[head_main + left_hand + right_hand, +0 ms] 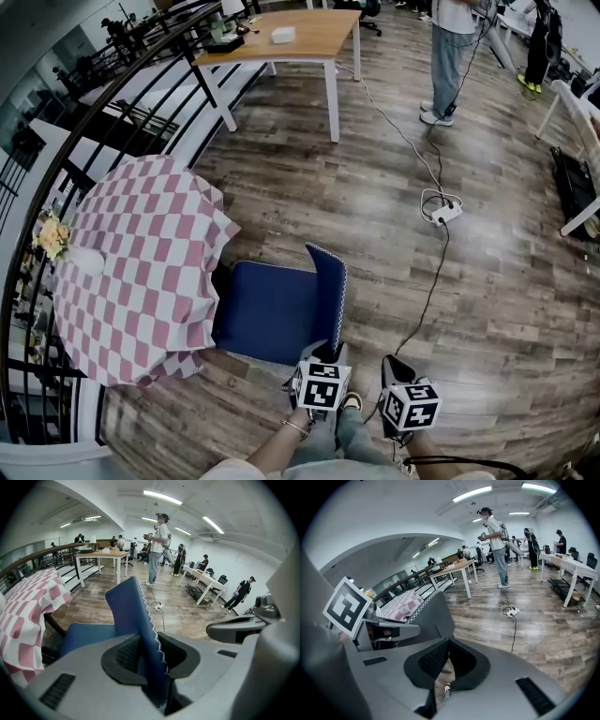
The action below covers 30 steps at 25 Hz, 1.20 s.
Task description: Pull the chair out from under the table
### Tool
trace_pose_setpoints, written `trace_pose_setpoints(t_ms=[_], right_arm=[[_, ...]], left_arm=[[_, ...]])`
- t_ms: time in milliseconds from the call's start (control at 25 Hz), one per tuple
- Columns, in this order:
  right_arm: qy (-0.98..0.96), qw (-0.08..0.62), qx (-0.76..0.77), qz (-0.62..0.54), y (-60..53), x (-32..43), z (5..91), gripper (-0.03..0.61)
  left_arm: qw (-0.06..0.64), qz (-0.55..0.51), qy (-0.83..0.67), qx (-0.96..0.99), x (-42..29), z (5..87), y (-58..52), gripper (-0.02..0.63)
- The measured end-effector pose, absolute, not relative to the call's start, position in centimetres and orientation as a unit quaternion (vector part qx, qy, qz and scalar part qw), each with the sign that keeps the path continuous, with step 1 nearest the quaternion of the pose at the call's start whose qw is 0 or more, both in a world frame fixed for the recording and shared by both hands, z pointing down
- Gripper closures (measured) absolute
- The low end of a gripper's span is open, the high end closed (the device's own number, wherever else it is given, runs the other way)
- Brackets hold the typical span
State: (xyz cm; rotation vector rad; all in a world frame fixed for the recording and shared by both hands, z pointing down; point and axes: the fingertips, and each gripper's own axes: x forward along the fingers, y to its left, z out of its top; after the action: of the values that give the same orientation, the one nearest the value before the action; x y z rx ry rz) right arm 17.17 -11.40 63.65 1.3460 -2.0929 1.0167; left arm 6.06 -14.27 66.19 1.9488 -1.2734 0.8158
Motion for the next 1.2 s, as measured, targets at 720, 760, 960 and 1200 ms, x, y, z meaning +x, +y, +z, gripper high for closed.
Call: trace_pose_setpoints(t_ms=[720, 760, 960, 1200], right_arm=[[-0.748, 0.213, 0.506, 0.372, -10.1, 19.5, 63.6, 0.56], [-0.747, 0.213, 0.508, 0.372, -10.0, 19.7, 63.6, 0.561], [-0.739, 0.209, 0.517, 0.377, -9.3, 20.7, 63.7, 0.56], [-0.734, 0.204, 0.526, 0.379, -8.7, 22.0, 63.7, 0.561]], left_arm=[[0.329, 0.307, -0.481, 0.752, 9.1, 66.2, -14.0, 0.517], [0.328, 0.306, -0.481, 0.753, 9.2, 66.2, -14.0, 0.517], [0.333, 0.309, -0.477, 0.753, 10.3, 66.3, -13.8, 0.514], [0.338, 0.316, -0.469, 0.752, 11.7, 66.3, -13.2, 0.514]])
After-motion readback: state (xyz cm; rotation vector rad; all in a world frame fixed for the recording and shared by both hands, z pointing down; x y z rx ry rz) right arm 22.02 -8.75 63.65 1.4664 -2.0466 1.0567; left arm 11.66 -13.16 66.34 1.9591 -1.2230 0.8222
